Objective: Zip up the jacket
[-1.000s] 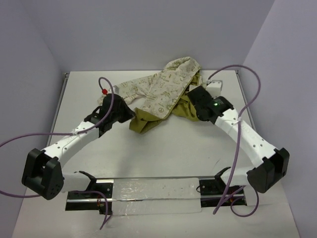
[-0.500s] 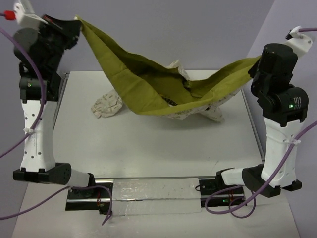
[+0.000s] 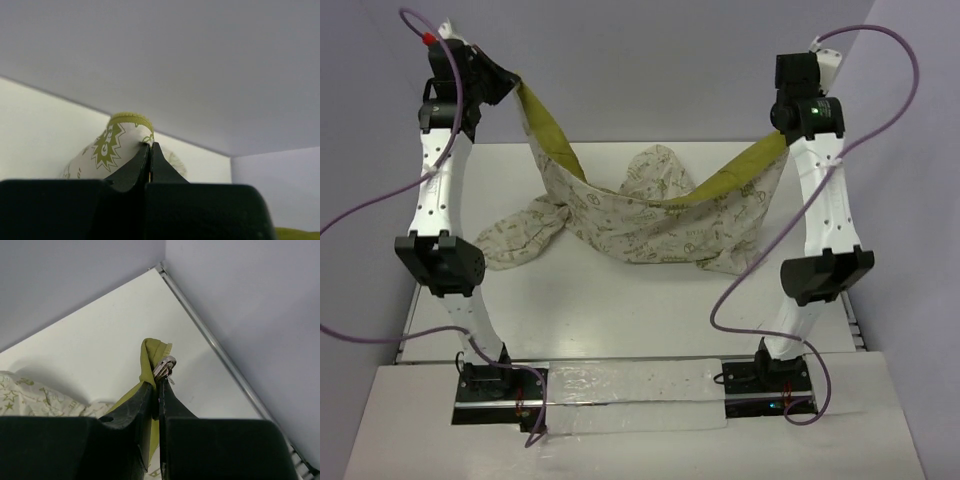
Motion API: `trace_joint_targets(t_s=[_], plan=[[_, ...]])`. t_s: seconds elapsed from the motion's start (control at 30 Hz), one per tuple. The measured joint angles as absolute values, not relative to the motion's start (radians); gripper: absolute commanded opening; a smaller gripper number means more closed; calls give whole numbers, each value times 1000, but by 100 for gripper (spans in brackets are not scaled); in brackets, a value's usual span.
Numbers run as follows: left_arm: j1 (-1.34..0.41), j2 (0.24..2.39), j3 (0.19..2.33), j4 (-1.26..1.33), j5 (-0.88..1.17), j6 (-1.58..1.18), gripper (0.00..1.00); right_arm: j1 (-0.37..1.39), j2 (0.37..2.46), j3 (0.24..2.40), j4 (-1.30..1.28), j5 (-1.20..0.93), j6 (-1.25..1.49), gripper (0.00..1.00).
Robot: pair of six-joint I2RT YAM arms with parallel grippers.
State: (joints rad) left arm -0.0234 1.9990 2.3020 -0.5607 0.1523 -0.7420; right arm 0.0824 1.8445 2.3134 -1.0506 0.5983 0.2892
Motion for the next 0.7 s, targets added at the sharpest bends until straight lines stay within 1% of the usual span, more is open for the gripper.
trace_joint_targets(t_s=[0.07,0.17,0.3,0.4,0.47,0.53,0.6,0.7], plan=[[-16,2061,2360,-579,170,-743,0,78,1890,2369,-1034,591,291,0],[4,2085,2408,-576,199,-747,0,68,1879,2386,-996,593,296,0],[35,2042,2439,-548,227,-750,0,48,1805,2372,-933,594,306,0],[49,1967,2422,-524,248,-751,0,40,1720,2326,-901,584,316,0],[52,1888,2371,-509,261,-749,0,39,1629,2232,-869,566,324,0],[51,1794,2293,-512,276,-746,0,39,1523,2084,-844,546,332,0],[48,1668,2134,-451,288,-737,0,40,1408,1907,-786,524,344,0],[47,1453,1835,-442,282,-716,0,40,1263,1647,-783,513,369,0]])
